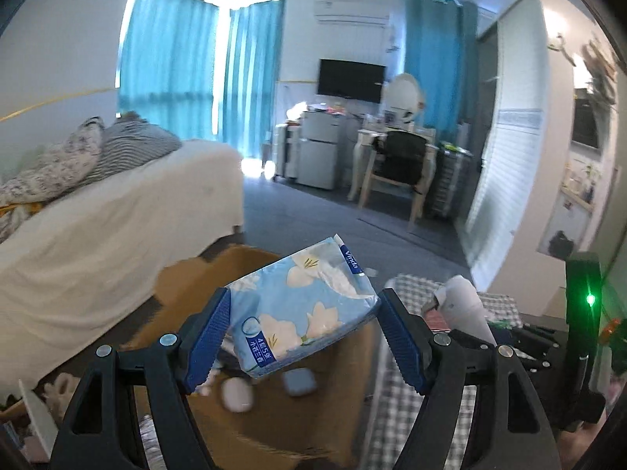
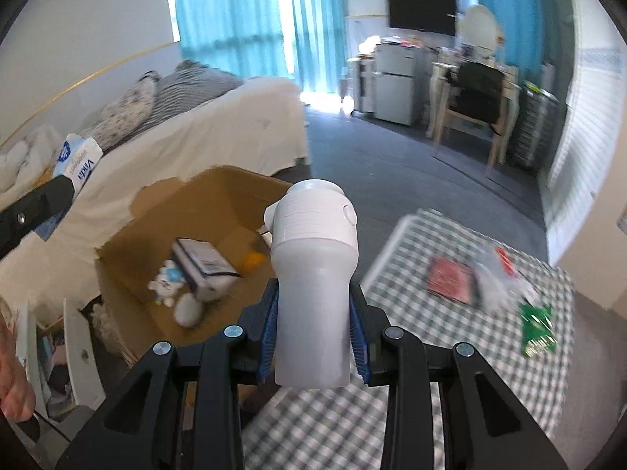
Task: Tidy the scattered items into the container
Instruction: 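Carry bottle and tissue pack to the box and open both tools inside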
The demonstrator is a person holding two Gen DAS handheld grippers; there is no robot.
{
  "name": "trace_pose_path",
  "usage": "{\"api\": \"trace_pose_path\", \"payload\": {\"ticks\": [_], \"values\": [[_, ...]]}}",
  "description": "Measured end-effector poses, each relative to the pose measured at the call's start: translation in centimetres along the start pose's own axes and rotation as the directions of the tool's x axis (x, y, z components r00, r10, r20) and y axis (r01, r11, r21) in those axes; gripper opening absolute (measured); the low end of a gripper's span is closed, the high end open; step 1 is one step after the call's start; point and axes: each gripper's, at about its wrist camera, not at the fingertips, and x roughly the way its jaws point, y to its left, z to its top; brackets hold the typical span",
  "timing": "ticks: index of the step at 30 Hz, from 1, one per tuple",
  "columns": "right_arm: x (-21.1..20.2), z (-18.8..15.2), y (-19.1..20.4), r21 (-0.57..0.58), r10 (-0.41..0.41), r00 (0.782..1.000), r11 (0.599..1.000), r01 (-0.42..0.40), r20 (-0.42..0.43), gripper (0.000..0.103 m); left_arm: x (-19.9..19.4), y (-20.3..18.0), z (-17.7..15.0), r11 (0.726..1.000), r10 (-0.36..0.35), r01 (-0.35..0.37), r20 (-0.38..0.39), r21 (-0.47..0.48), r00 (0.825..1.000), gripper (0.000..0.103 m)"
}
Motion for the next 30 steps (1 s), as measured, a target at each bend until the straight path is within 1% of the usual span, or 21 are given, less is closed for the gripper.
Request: {"api": "trace_pose_path", "payload": {"ticks": [3, 8, 12, 16, 20, 22, 25, 26, 27, 28, 30], "values": [[1.9, 1.1, 2.9, -0.042, 0.045, 0.999, 0.998, -0.045, -0.013, 0.032, 0.5, 2.1, -0.4, 0.999, 0.049, -0.049, -0.008, -0.013, 0.999, 0.076], [5.6, 2.4, 7.3, -0.106, 0.105, 0.993, 0.988, -0.11, -0.052, 0.032, 1.6, 5.7, -1.1, 0.992, 0.107, -0.109, -0.04, -0.056, 0.993, 0.076], [8.9, 2.4, 9.3, -0.13, 0.117, 0.988, 0.983, -0.13, -0.099, 0.032, 1.9, 7.6, -1.9, 0.987, 0.134, -0.138, -0.056, -0.077, 0.989, 0.076], [11.2, 1.9, 10.0, -0.124, 0.123, 0.983, 0.982, -0.14, -0.137, 0.032, 2.5, 8.3, -2.5, 0.984, 0.156, -0.162, -0.07, -0.077, 0.985, 0.076], [12.5, 1.6, 9.9, -0.111, 0.115, 0.981, 0.985, -0.133, -0.154, 0.032, 3.5, 8.2, -2.7, 0.983, 0.162, -0.169, -0.085, -0.075, 0.983, 0.076], [13.2, 1.4, 9.7, -0.103, 0.113, 0.977, 0.986, -0.133, -0.179, 0.032, 3.9, 8.1, -2.9, 0.983, 0.162, -0.169, -0.092, -0.074, 0.983, 0.076], [13.2, 1.2, 9.1, -0.081, 0.106, 0.98, 0.989, -0.122, -0.17, 0.033, 4.3, 8.0, -3.2, 0.984, 0.159, -0.166, -0.099, -0.07, 0.982, 0.076], [13.2, 1.1, 8.9, -0.071, 0.109, 0.979, 0.99, -0.122, -0.17, 0.044, 4.4, 8.0, -3.2, 0.984, 0.159, -0.166, -0.1, -0.069, 0.982, 0.076], [13.2, 1.2, 8.8, -0.063, 0.108, 0.98, 0.991, -0.12, -0.169, 0.063, 4.5, 7.9, -3.2, 0.984, 0.157, -0.164, -0.101, -0.067, 0.982, 0.076], [13.0, 1.1, 8.6, -0.06, 0.102, 0.982, 0.992, -0.112, -0.16, 0.069, 4.6, 7.8, -3.3, 0.985, 0.156, -0.163, -0.102, -0.065, 0.983, 0.076], [12.4, 1.1, 8.4, -0.068, 0.086, 0.987, 0.993, -0.096, -0.135, 0.071, 4.9, 7.6, -3.3, 0.985, 0.155, -0.161, -0.104, -0.058, 0.982, 0.076]]}}
